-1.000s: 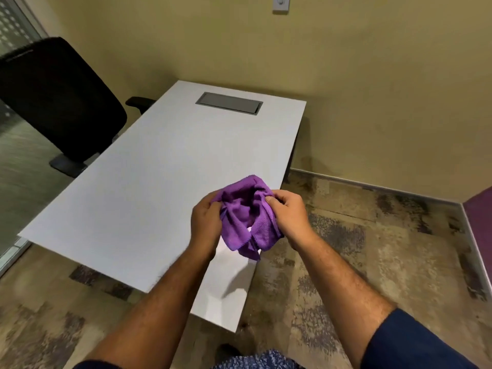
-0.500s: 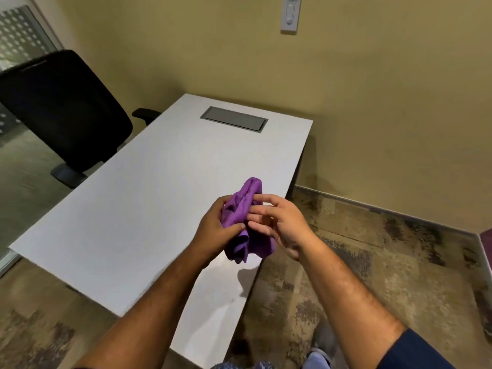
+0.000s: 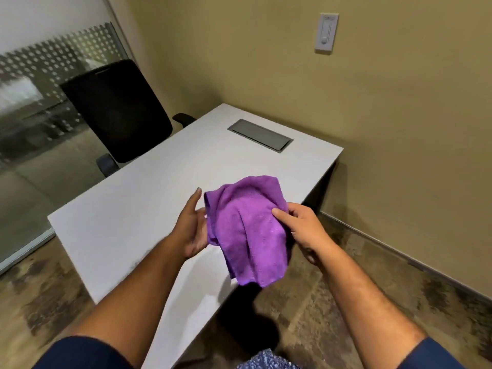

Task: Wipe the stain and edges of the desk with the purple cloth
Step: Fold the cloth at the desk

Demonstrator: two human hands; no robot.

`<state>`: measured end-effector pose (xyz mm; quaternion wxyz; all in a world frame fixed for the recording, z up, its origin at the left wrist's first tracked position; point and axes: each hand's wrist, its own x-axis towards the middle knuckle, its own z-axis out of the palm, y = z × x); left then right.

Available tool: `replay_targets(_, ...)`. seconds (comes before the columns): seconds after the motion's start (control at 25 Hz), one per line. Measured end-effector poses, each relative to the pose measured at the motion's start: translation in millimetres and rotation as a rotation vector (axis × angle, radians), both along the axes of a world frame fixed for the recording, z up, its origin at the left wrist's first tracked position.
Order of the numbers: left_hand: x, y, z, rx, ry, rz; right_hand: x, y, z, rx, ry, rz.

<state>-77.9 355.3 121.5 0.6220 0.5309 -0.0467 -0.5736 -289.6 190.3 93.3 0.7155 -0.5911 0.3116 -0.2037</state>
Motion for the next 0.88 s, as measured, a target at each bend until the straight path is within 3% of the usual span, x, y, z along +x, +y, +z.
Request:
replay_targets(0.12,-47.7,-8.2,-34.9,0.120,-0.025,-0.047,-0.4,-27.0,6.5,0.025,0.079,-0.085)
replay_targets(0.28,-67.3,-44.1,-45.8,0.161,-0.159,0.154,-1.7,-71.2,-1.0,-0.068,0.208,-0.119)
replay_targets(0.44,-40.6,-79.2,-33.4,0.219,-0.516,0.053,4.3,-109.8,-14.3,-0.250,0.328,0.136)
replay_targets(0.6,-15.3,-121.8,-22.3,0.322,-1.067,-0.069,31.6,-148.0,-16.2,-0.616,0.580,0.127)
replay_targets(0.72,6.6,-150.1,-14.5,0.284,-1.319,-0.101,53.2,-179.5,-10.8,-0.805,0.661,0.136)
replay_targets(0.8,27.2,-166.2,-12.9,0.248,-1.400,-0.069,64.7,-207.0,-10.6,-0.753,0.603,0.135)
replay_targets(0.88,53.6,-183.1,-10.3,0.151,-1.226,-0.021,75.0,-235.8,-10.2,-0.459,0.399,0.153)
